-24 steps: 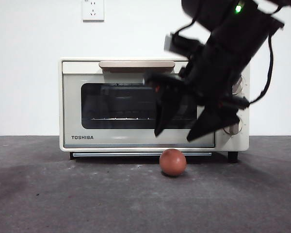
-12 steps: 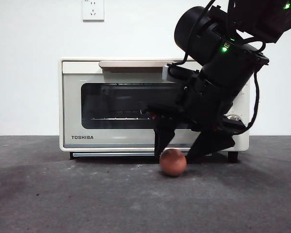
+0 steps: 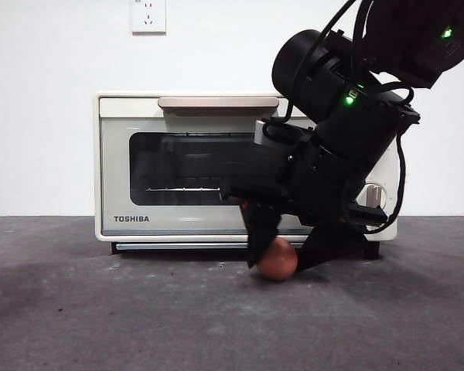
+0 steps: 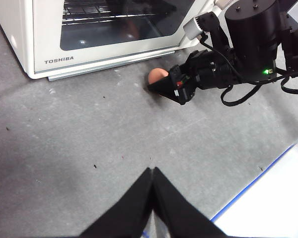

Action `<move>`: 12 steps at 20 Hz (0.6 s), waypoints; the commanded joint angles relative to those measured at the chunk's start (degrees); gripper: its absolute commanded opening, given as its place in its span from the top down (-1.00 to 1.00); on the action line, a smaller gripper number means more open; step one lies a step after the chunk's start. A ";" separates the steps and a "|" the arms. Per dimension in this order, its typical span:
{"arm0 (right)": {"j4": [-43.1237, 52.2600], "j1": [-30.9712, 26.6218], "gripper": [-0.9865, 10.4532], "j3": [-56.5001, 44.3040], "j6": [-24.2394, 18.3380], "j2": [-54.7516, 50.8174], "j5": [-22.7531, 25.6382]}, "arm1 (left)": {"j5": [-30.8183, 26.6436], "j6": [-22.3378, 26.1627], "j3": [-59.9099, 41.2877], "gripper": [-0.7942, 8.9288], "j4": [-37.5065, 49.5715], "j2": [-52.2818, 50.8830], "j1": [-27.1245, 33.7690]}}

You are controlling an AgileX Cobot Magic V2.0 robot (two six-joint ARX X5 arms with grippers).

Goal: Eggoven

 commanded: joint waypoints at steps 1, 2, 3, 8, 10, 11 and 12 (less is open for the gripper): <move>-1.16 0.50 0.61 0.87 0.66 1.27 0.37 | 0.26 0.96 1.11 0.82 0.68 0.33 -0.20; -1.16 0.50 0.67 0.87 0.66 1.27 0.37 | 0.26 0.96 1.11 0.82 0.70 0.33 -0.20; -1.03 0.52 0.72 0.87 0.66 1.27 0.37 | 0.26 0.96 1.11 0.82 0.70 0.33 -0.20; -0.94 0.59 0.82 0.87 0.63 0.50 -0.26 | 0.26 0.94 1.11 0.82 1.84 0.57 -0.20; -2.54 0.94 0.82 0.87 0.61 -1.81 -0.68 | 0.26 0.72 1.11 0.82 3.39 1.33 -0.22; -3.85 1.33 0.82 0.87 0.48 -3.63 -0.70 | 0.26 -0.07 1.11 0.82 4.26 1.99 -0.20; -5.31 1.77 0.82 0.87 0.26 -5.73 -0.68 | 0.26 -0.57 1.11 0.82 5.33 2.84 -0.22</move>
